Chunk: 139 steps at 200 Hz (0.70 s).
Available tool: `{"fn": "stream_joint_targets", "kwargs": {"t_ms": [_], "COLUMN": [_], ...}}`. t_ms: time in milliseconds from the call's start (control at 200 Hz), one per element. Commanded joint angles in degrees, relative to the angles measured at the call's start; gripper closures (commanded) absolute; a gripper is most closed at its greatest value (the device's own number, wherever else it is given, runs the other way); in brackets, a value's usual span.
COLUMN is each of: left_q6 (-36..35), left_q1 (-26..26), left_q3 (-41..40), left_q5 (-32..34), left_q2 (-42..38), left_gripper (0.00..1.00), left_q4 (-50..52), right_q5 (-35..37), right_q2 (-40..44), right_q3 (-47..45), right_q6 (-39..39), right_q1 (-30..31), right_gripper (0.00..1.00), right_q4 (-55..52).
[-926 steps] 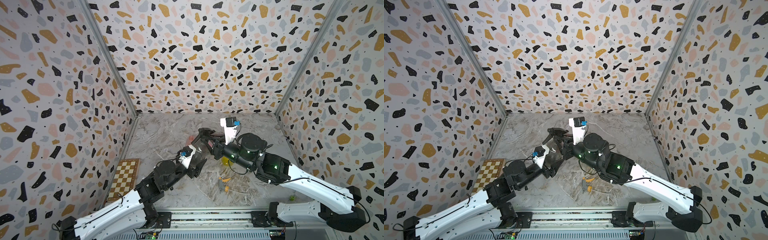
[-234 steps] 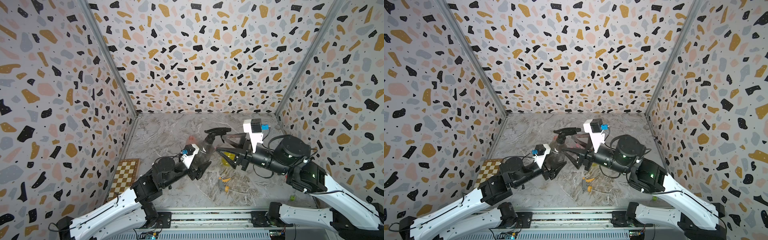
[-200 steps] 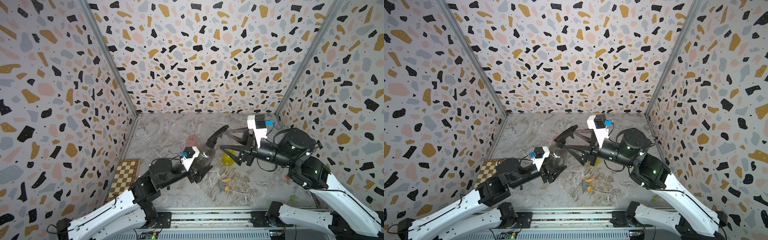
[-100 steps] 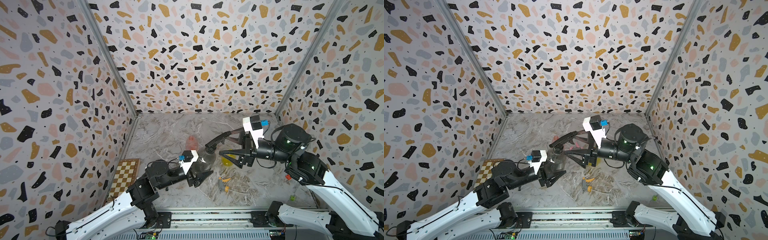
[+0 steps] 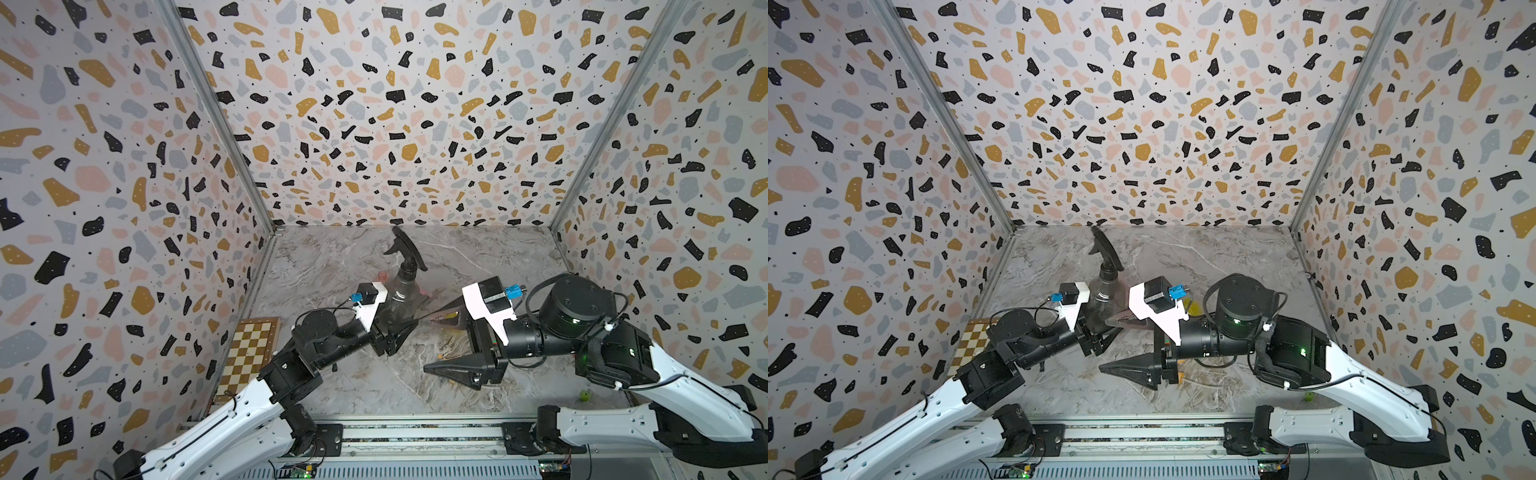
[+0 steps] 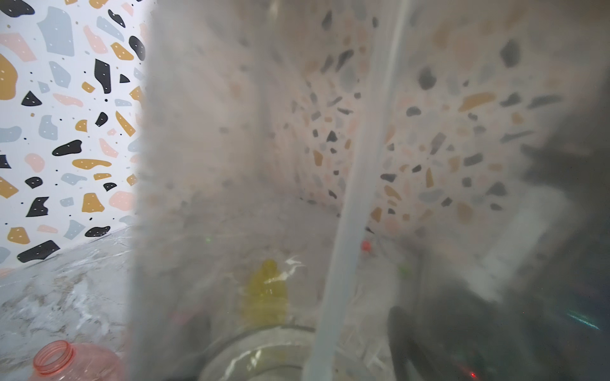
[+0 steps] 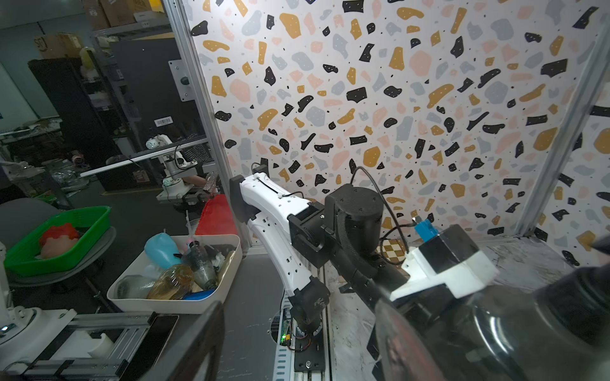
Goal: Attach spray nozzles to spray bottles
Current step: Screw the spray nozzle on the spray bottle.
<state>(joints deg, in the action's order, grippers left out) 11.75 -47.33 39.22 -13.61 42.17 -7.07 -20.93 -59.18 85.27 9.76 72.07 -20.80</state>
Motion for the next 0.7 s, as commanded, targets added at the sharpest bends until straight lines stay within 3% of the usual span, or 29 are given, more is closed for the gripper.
{"fn": "stream_joint_targets", "kwargs": {"t_ms": [0, 105, 265, 691], "left_q6": [1.1, 0.6, 0.4, 0.4], "left_q1": [0.1, 0.1, 0.2, 0.1], "left_q3": [-0.6, -1.5, -2.1, -2.8], "left_q5": [-3.2, -6.5, -10.4, -12.8], "left_q2": [-0.9, -1.6, -2.0, -2.3], "left_gripper": [1.0, 1.0, 1.0, 1.0], "left_q4": [-6.4, -7.9, -9.0, -9.2], "right_q5": [7.1, 4.0, -9.7, -12.9], "right_q2": [1.9, 1.4, 0.2, -3.0], "right_q3": [0.4, -0.2, -3.0, -2.8], "right_q6": [-1.5, -0.5, 2.7, 3.7], "right_q1": [-0.7, -6.4, -18.6, -19.0], "right_gripper": [0.3, 0.33, 0.32, 0.38], "right_q4": [-1.1, -1.7, 1.7, 6.5]}}
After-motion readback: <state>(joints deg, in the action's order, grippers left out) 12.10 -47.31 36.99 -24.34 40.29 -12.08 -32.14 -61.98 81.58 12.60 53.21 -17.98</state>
